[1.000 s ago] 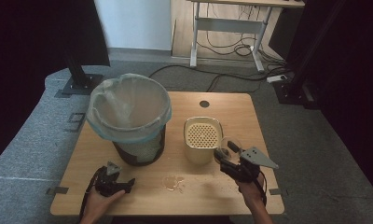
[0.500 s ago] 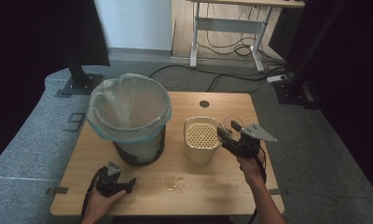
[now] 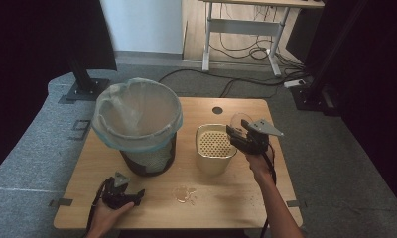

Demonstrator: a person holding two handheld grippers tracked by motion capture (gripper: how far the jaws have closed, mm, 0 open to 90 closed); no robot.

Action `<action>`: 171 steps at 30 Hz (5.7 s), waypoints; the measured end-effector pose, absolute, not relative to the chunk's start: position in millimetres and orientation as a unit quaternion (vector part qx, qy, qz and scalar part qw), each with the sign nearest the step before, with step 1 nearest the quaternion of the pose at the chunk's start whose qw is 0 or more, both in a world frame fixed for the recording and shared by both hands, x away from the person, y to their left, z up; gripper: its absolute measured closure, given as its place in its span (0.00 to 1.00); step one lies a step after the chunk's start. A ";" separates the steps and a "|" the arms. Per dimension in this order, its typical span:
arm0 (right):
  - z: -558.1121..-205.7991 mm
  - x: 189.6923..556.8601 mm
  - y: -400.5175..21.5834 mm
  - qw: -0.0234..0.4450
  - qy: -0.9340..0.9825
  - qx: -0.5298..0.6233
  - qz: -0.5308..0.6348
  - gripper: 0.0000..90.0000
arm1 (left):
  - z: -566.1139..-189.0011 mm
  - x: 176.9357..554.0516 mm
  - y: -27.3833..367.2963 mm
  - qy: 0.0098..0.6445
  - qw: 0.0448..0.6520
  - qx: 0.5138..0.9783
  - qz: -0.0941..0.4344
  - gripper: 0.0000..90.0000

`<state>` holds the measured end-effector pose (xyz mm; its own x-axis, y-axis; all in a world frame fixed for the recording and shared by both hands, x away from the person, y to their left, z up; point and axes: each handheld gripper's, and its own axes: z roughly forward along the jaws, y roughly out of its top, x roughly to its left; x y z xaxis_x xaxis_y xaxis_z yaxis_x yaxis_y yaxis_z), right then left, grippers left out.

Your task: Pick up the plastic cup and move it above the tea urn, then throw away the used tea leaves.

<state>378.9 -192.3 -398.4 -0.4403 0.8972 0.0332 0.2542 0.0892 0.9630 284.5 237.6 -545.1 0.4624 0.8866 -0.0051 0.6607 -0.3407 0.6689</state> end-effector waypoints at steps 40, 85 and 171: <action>-383.7 401.9 -138.8 0.576 0.798 0.145 0.100 0.42 | -545.6 286.3 237.1 0.479 0.310 0.801 0.181 0.12; -432.1 402.5 -86.4 0.656 0.650 -0.263 -0.280 0.51 | -545.4 287.0 237.2 0.477 0.310 0.803 0.179 0.12; -431.8 398.7 -66.7 0.669 0.563 -0.339 -0.347 0.54 | -544.7 288.2 236.2 0.473 0.306 0.808 0.174 0.11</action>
<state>398.7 -66.7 -431.8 0.1264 -0.8459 -0.5181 0.0829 0.5295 -0.8443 288.2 236.2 -544.7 0.4925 0.8702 -0.0093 0.6576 -0.3652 0.6589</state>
